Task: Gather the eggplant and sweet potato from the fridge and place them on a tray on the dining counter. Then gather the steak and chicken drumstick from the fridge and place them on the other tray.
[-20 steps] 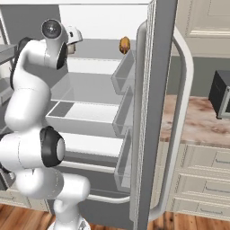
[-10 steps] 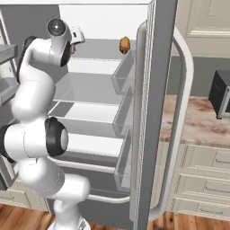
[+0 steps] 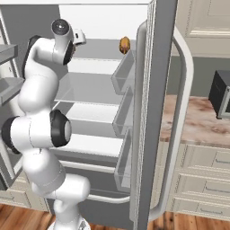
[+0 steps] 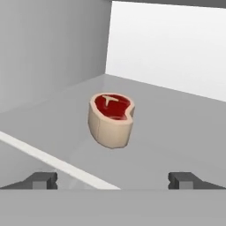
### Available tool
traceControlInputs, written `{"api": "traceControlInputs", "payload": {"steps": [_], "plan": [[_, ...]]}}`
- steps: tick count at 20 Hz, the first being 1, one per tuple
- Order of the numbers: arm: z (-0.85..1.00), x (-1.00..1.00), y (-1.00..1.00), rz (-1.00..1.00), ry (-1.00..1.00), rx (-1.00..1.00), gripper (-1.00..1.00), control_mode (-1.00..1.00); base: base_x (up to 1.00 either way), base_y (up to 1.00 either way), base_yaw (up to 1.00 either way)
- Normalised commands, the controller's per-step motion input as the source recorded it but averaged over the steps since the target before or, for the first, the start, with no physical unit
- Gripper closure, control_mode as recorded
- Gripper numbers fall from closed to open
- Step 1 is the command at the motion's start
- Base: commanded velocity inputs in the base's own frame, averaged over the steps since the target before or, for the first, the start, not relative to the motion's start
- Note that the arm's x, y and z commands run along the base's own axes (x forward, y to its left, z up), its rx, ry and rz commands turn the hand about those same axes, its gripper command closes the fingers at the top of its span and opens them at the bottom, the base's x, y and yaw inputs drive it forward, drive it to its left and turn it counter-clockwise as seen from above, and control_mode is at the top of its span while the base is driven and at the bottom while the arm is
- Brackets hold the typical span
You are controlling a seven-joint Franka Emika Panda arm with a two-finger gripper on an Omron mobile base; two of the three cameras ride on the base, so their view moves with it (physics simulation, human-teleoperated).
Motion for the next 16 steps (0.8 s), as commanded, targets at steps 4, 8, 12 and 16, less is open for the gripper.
{"api": "traceControlInputs", "payload": {"steps": [4,8,12,16], "plan": [[0.0,0.3,0.26,0.0,0.01,0.02,-1.0,-1.0,0.0,0.0,0.0],[-0.06,0.19,0.14,0.0,0.02,0.0,-1.0,-1.0,0.0,0.0,0.0],[-0.05,0.21,0.13,0.0,0.04,0.02,-1.0,-1.0,0.0,0.0,0.0],[-0.03,0.19,0.07,0.0,0.06,0.03,-1.0,-1.0,0.0,0.0,0.0]]}}
